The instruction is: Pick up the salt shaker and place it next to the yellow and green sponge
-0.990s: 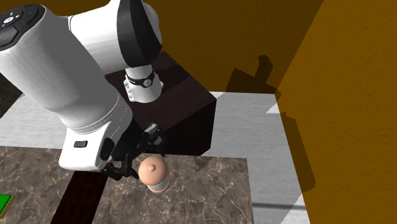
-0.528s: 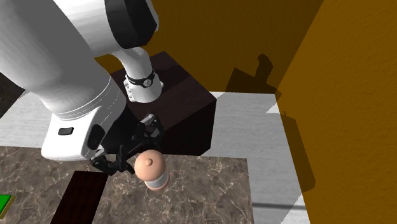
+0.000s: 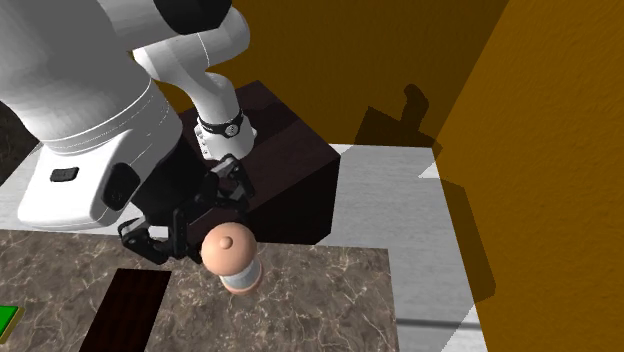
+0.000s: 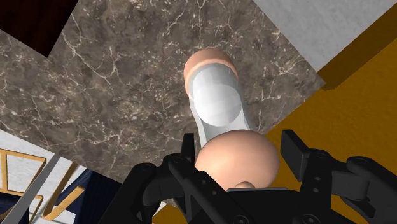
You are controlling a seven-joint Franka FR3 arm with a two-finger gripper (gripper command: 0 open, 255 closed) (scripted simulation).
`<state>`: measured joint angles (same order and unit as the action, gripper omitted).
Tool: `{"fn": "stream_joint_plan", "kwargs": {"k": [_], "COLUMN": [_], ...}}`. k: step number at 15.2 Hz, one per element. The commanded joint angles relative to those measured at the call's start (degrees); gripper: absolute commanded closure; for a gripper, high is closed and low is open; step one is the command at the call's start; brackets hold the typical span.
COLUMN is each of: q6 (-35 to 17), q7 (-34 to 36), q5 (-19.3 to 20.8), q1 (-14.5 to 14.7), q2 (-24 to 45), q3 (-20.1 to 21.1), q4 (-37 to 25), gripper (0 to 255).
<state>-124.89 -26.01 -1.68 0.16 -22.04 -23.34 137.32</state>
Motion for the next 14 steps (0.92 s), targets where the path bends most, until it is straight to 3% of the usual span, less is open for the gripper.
{"fn": "stream_joint_plan", "kwargs": {"k": [1,14], "q6": [1.77,11.91], "q7": [0.38,2.18], "q5": [0.24,0.77], "q1": [-0.10,-0.12], "q2": [-0.62,-2.43], "q3": [0.25,1.51], "q4": [-1.18,-9.68], "gripper": [255,255]}}
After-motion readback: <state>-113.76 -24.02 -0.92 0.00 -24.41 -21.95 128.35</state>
